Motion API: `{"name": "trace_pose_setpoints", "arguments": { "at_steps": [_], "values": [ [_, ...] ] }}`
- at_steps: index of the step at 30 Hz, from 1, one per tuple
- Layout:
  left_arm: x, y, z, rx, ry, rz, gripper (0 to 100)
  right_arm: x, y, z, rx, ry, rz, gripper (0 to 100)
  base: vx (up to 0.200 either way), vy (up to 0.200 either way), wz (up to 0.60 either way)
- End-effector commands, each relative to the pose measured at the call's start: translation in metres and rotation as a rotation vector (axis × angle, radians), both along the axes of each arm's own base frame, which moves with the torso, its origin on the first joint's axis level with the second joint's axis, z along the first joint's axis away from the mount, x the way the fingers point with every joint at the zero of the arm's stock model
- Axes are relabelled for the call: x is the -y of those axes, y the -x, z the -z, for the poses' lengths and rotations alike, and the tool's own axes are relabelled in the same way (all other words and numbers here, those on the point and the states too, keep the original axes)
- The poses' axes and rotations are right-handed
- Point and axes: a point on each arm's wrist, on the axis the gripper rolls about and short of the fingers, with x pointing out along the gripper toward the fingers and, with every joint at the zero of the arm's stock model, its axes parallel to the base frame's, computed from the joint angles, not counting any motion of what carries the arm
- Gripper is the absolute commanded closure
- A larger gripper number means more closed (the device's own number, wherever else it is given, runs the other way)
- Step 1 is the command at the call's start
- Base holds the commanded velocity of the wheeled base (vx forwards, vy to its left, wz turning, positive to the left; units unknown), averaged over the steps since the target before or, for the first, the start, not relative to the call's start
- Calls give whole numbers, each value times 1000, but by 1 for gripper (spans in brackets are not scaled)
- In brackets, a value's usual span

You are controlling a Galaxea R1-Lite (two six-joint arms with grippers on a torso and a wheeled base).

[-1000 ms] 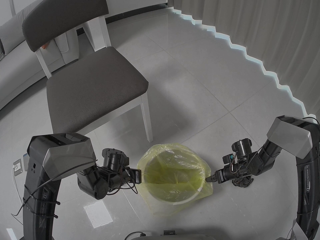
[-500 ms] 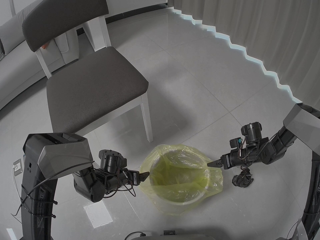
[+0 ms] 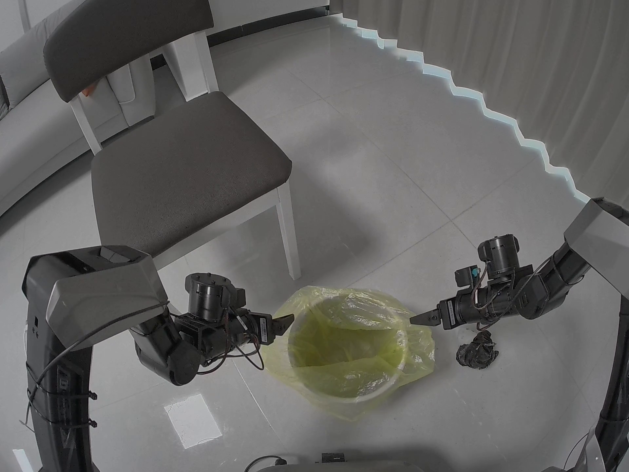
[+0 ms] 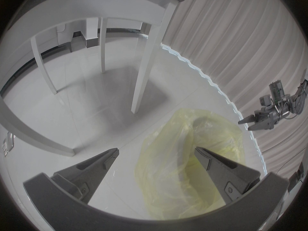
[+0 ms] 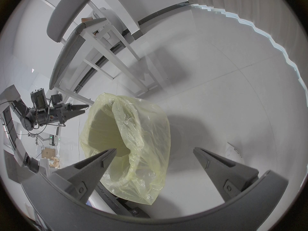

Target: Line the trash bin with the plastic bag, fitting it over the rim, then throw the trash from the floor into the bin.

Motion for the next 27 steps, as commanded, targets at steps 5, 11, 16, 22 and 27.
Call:
{"name": "trace_pose_setpoints", "arguments": {
  "at_steps": [5,11,16,22,27],
  "values": [
    [36,-48,-15,69,41,39,0,-4,7,2,-17,2,-12,0,0,0,0],
    [54,-71,0,46,42,49,0,-1,20,5,-30,7,-10,0,0,0,0],
    [62,-68,4,20,32,70,0,0,22,2,-7,1,-11,0,0,0,0],
    [61,-67,5,13,28,67,0,-3,22,2,-4,-1,-17,0,0,0,0],
    [60,-67,0,29,36,62,0,-2,25,1,-6,1,-16,0,0,0,0]
  ]
}}
